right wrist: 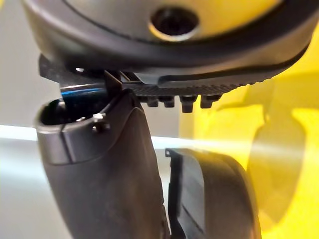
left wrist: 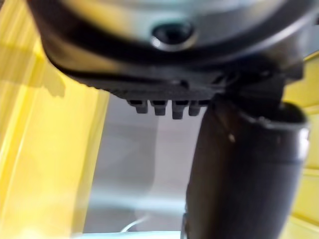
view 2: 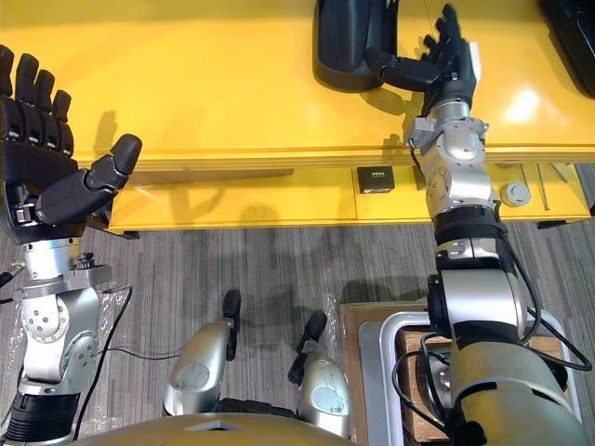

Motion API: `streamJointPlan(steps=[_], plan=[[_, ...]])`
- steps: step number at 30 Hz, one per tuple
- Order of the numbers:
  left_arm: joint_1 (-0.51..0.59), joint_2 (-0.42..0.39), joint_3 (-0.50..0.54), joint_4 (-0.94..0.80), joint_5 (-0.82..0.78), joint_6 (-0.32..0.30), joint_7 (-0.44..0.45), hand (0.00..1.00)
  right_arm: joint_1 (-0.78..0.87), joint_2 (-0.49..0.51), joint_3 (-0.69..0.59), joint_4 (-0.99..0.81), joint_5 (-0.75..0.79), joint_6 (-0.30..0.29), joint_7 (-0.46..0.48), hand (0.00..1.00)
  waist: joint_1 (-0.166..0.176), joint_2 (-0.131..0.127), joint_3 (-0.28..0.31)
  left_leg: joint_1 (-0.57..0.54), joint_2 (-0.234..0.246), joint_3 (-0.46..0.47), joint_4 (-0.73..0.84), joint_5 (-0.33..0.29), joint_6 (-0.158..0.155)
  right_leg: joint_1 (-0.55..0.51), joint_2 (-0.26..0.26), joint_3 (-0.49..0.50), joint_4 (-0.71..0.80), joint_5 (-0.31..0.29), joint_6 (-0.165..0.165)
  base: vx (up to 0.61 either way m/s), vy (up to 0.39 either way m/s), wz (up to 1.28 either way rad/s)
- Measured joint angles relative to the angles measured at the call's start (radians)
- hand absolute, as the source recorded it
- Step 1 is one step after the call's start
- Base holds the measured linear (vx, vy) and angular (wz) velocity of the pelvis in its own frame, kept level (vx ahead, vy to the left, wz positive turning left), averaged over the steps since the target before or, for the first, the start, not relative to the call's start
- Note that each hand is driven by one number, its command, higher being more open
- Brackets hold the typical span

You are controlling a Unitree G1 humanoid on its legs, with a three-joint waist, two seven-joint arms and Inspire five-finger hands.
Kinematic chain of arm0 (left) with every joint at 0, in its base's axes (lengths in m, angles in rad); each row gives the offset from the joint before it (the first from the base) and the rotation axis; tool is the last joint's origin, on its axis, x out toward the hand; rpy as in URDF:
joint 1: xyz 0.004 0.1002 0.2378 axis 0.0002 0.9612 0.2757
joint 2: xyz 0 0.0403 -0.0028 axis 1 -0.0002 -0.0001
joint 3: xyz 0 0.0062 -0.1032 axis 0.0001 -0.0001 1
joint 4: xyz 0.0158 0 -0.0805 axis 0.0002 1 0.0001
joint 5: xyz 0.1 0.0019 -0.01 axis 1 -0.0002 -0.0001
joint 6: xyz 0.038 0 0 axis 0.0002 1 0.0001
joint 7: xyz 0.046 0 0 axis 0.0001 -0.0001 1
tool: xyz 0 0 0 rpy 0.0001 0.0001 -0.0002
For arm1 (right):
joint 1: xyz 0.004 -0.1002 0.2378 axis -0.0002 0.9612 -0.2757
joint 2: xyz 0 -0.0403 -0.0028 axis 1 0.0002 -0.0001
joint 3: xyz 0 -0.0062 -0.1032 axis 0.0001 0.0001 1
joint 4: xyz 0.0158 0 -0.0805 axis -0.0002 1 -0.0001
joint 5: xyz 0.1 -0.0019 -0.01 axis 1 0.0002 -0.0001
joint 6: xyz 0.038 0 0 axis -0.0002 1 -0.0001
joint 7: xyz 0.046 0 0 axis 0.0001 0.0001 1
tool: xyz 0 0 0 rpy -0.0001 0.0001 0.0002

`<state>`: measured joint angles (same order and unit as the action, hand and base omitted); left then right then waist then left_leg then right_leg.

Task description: Walk over and take three plastic housings, then place them on the shelf

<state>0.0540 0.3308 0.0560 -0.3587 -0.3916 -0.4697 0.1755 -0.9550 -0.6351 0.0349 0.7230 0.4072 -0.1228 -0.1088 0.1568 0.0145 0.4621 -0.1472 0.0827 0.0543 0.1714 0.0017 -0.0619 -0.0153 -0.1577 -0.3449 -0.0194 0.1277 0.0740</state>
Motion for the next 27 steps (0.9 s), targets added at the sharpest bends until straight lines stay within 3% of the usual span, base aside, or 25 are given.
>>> streamJointPlan(steps=[4, 10, 13, 19, 27], plan=[[0.031, -0.002, -0.007, -0.001, 0.001, 0.000, 0.005, 1.00, 0.043, -0.029, -0.005, -0.156, -0.132, -0.035, -0.078, 1.00, -0.021, 0.000, 0.000, 0.003, -0.001, 0.004, -0.004, 0.001, 0.000, -0.001, -0.001, 0.002, -0.001, 0.000, 0.000, 0.00, 0.010, -0.02], [0.071, -0.026, -0.043, -0.006, 0.007, -0.005, 0.009, 1.00, 0.278, -0.014, -0.072, -0.536, -0.247, -0.118, -0.191, 1.00, -0.037, 0.003, -0.005, 0.032, -0.002, 0.028, -0.042, 0.006, 0.000, 0.002, -0.001, 0.020, -0.009, 0.000, 0.001, 0.01, 0.014, -0.09], [0.075, -0.052, -0.055, -0.012, 0.010, -0.005, 0.007, 1.00, 0.446, 0.086, -0.128, -0.671, -0.249, -0.129, -0.203, 1.00, -0.053, 0.001, -0.044, 0.047, -0.002, 0.034, -0.068, 0.011, -0.003, 0.008, 0.001, 0.022, -0.024, 0.001, 0.003, 0.04, 0.000, -0.04], [0.159, -0.115, -0.080, -0.096, 0.029, -0.005, -0.025, 1.00, 0.867, 0.311, -0.162, -0.896, -0.283, -0.130, -0.194, 1.00, -0.107, -0.004, -0.194, 0.154, -0.005, 0.085, -0.160, 0.012, -0.006, 0.061, 0.003, 0.041, -0.056, -0.005, 0.012, 0.09, -0.007, -0.21], [0.201, -0.168, -0.132, -0.095, 0.078, -0.003, -0.070, 1.00, 1.135, 0.470, -0.163, -0.937, -0.281, -0.183, -0.195, 1.00, -0.164, -0.009, -0.278, 0.233, -0.005, 0.157, -0.231, 0.016, -0.012, 0.070, 0.007, 0.095, -0.057, -0.014, 0.022, 0.00, 0.004, -0.24]])
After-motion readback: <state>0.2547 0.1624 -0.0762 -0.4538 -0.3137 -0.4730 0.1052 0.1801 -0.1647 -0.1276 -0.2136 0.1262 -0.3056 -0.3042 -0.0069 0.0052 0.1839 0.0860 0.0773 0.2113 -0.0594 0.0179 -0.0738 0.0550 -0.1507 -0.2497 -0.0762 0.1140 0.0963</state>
